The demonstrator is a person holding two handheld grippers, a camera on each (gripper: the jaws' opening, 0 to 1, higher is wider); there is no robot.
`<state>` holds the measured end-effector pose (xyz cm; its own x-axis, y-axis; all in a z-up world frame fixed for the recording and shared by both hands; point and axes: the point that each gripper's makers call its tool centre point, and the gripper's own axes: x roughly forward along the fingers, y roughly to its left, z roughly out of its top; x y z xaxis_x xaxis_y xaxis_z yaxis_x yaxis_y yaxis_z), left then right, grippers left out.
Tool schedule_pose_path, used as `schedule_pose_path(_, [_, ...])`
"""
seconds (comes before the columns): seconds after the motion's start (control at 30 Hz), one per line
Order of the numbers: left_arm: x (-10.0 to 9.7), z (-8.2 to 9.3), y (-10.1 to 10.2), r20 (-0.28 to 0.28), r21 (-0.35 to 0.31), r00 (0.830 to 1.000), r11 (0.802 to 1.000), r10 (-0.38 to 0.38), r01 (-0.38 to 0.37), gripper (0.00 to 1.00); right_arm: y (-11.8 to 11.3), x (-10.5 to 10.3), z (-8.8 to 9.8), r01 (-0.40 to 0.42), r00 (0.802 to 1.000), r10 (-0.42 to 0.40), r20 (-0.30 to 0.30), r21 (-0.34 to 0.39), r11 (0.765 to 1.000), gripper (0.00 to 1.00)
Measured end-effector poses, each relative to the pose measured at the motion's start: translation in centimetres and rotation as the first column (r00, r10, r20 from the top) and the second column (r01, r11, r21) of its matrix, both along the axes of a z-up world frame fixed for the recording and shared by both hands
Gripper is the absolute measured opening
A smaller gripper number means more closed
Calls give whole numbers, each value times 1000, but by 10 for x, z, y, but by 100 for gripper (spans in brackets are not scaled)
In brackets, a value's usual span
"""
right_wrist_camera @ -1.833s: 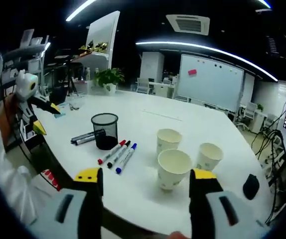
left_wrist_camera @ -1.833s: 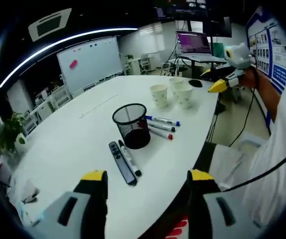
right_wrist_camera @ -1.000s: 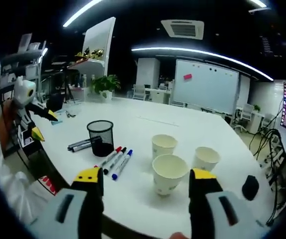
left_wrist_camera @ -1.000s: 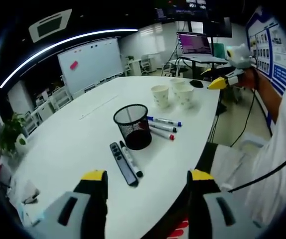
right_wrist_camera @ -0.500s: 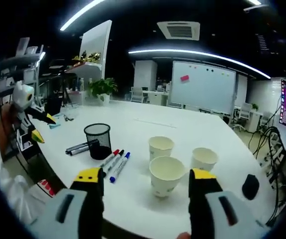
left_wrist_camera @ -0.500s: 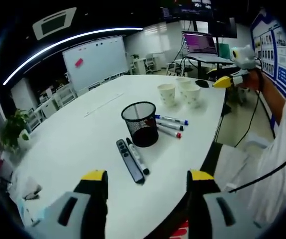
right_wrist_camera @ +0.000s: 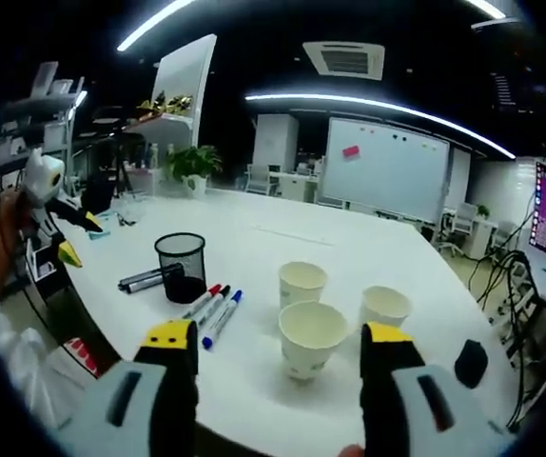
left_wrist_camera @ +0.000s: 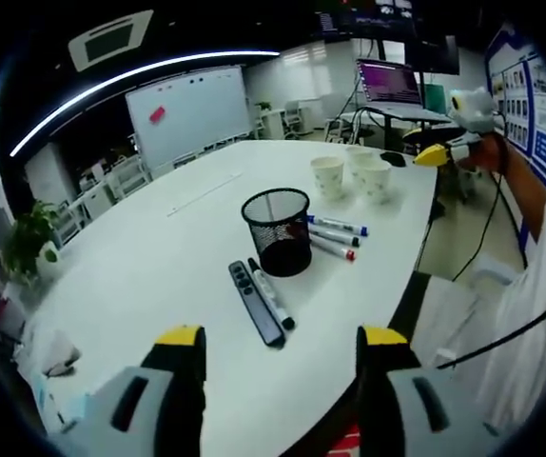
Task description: Place the scattered laser pointers and whiteboard markers into the pen holder and stack the scattered paper cups together
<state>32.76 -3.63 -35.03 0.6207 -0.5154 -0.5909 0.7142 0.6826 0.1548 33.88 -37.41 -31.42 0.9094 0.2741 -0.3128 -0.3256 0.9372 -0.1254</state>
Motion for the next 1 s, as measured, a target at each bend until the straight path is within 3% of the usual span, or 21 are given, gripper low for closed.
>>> schedule_pose_path(0.3, [0,-1,1,0,4,1000,1000,3,-3,64,-1,3,-2,4,1000,-4,9,7,1000,69])
schedule_pose_path(1.0, [1,-8,1,-15,10,1000,1000,4,-4,63,-5,17,-24,37,999,-37,1,43,998,68])
